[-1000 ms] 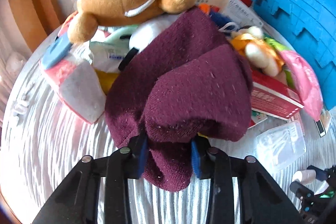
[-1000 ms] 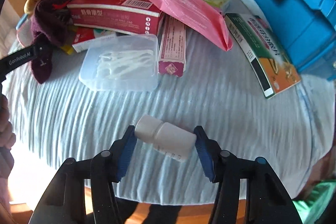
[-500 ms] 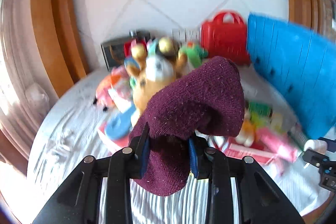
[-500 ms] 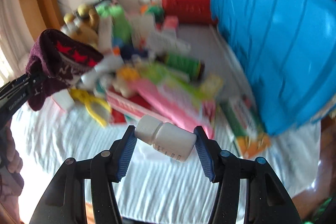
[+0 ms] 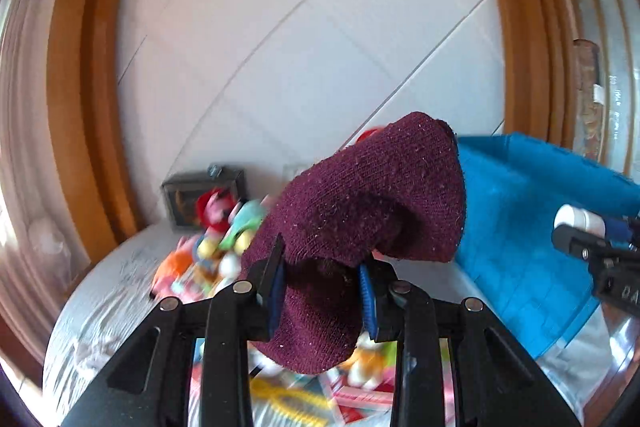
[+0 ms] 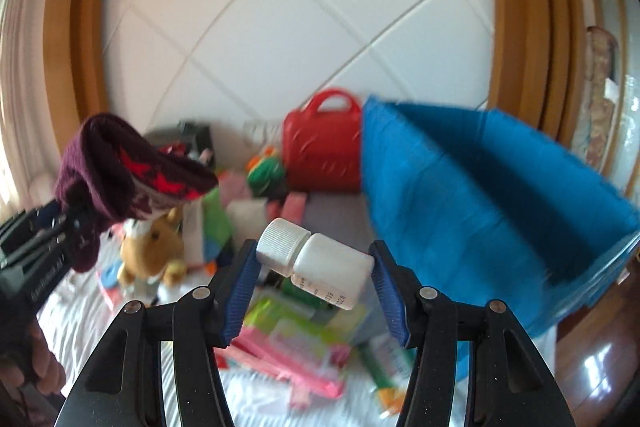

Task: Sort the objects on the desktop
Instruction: 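Lift the maroon cloth and white pill bottle and carry them over the crate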

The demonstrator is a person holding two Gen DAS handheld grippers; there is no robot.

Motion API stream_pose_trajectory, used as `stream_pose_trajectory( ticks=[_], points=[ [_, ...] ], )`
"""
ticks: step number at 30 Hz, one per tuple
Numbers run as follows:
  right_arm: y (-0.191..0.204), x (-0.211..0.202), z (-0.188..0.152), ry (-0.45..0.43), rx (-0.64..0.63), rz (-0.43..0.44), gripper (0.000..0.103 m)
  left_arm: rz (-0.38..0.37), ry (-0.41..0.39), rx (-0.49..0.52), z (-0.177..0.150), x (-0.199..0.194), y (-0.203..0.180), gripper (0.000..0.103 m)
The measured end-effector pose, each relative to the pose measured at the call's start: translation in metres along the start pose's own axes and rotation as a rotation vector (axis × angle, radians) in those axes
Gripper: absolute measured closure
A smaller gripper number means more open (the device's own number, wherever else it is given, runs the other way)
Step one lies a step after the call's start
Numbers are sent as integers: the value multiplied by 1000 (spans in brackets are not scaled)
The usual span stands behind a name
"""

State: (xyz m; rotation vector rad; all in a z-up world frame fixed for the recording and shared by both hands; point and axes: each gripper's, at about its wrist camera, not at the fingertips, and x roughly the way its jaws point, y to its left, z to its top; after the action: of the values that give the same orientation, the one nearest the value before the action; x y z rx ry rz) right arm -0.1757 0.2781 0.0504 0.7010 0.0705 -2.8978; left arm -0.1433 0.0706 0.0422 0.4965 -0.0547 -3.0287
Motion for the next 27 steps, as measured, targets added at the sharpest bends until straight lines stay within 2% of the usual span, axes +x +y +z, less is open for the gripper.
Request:
stream_pose_trajectory(
  ticks=[6,10,13,15,17,19,22,27],
  points=[
    [-97,-17,41,-88,-6,-71,48,-80,-107,-9,58,6,-109,73],
    [-172,-20,65,-114,-35,-143,48,-160,-131,-19,98,19,-191,73],
    [-217,-16,73,-103,-58,-175,48,-219,-70,-39,117,37,-250,73],
    [-239,-13,75,-98,-67,-183,48,-221,11,-13,120,53,-290,73],
    [-263,-5,74,-86,-58,-165,48,-214,125,27,115,76,-319,72],
    [-285,1,73,-66,-40,-147,48,-224,218,30,105,89,-337,70],
    [-303,12,65,-35,-34,-119,48,-193,320,26,93,109,-350,67],
    [-316,38,65,20,-50,-97,48,-121,360,26,88,119,-359,64]
  ],
)
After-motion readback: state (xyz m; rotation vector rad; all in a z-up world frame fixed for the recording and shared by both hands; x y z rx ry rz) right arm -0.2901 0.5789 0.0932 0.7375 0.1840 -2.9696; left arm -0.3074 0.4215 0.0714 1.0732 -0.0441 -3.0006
